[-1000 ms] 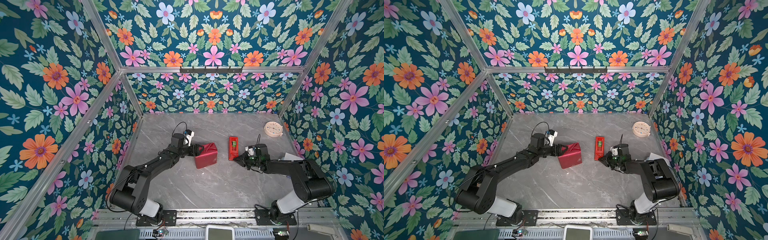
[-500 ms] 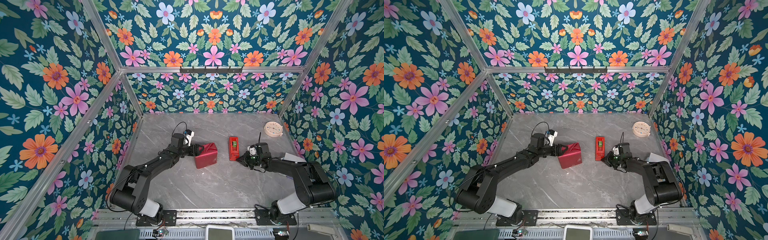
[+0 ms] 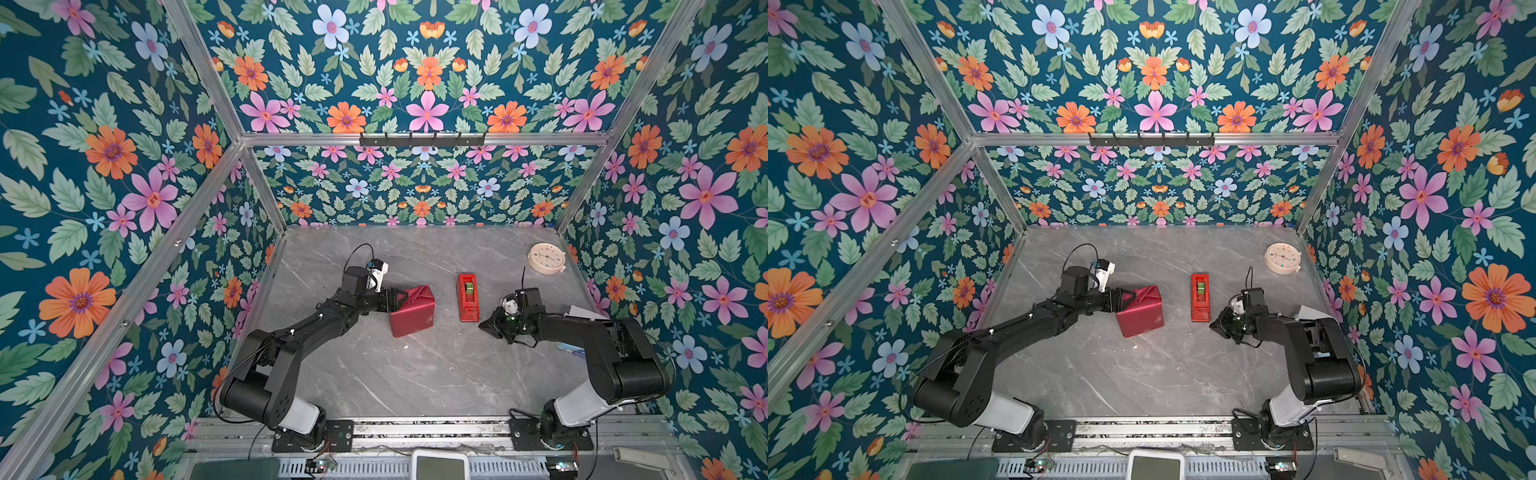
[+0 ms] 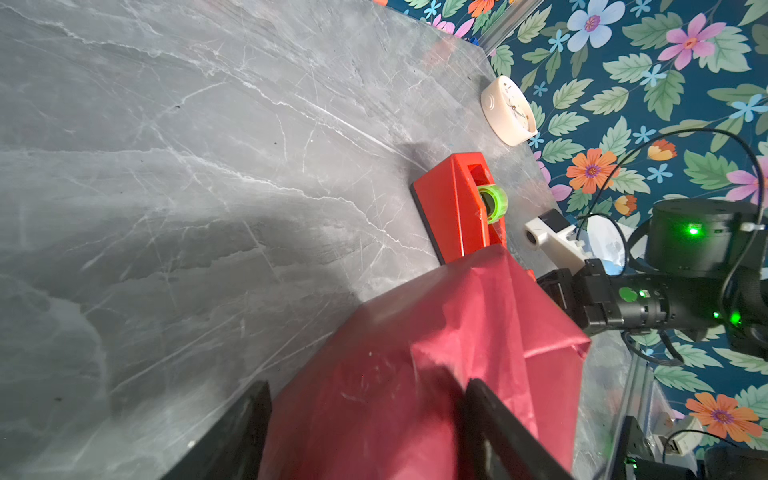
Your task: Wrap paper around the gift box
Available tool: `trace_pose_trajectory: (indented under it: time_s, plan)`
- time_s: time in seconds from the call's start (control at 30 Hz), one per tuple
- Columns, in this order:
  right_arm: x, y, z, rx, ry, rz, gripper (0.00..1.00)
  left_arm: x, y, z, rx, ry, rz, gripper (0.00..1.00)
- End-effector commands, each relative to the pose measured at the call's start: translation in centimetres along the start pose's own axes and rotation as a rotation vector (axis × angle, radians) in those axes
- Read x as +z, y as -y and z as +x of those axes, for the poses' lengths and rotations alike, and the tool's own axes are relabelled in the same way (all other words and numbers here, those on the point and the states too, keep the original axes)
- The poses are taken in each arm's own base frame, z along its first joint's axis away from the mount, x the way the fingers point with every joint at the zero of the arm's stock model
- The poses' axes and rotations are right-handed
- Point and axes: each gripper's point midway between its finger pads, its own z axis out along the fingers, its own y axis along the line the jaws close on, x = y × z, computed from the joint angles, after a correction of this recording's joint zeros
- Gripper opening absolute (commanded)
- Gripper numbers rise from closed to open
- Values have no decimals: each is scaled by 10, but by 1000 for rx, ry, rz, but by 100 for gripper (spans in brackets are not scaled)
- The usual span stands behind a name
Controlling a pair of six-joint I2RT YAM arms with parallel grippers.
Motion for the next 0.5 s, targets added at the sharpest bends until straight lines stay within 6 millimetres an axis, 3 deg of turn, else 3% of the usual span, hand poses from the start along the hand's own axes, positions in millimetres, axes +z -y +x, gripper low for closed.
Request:
trace_pose_trajectory:
  time_s: [0.0,0.47]
  plan:
    - [-5,-2,4,-16,-10,-1,0,-1,-28,33,-33,-111,-126,75]
    - [-67,-32,26,-194,89,-12,0,1,-27,31,-32,-112,-122,74]
